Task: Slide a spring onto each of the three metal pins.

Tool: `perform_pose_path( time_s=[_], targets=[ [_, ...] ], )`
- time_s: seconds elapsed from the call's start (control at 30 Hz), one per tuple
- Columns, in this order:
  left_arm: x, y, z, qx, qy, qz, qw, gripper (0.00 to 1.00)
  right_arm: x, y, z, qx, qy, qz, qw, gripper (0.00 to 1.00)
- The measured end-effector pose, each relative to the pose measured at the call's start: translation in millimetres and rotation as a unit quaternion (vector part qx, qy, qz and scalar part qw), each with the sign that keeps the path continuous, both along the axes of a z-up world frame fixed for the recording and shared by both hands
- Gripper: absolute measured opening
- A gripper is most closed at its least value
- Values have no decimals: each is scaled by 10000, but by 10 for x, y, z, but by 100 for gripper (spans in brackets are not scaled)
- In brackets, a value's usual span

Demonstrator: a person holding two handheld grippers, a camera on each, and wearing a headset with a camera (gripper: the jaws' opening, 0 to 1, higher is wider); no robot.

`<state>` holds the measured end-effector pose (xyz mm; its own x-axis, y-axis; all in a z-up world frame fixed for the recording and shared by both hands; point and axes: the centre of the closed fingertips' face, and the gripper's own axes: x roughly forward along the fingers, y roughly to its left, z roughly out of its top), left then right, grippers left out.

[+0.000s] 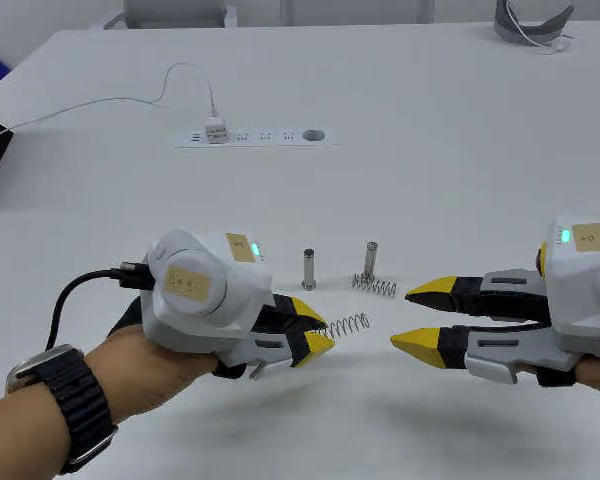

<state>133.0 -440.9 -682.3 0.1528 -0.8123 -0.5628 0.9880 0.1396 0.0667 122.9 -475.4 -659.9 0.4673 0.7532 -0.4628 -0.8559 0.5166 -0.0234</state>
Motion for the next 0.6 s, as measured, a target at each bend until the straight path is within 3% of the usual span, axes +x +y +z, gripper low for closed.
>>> perform_pose_path(
  time_s=[0.23,0.6],
  targets=[
    [-154,-110,150,-167,-96,-406,9990,10,-83,73,15,9,20,292,9996,23],
    [-285,-144,172,-238,-111,-718,9971,10,-193,84,-25,8,234,501,9985,13]
  ],
)
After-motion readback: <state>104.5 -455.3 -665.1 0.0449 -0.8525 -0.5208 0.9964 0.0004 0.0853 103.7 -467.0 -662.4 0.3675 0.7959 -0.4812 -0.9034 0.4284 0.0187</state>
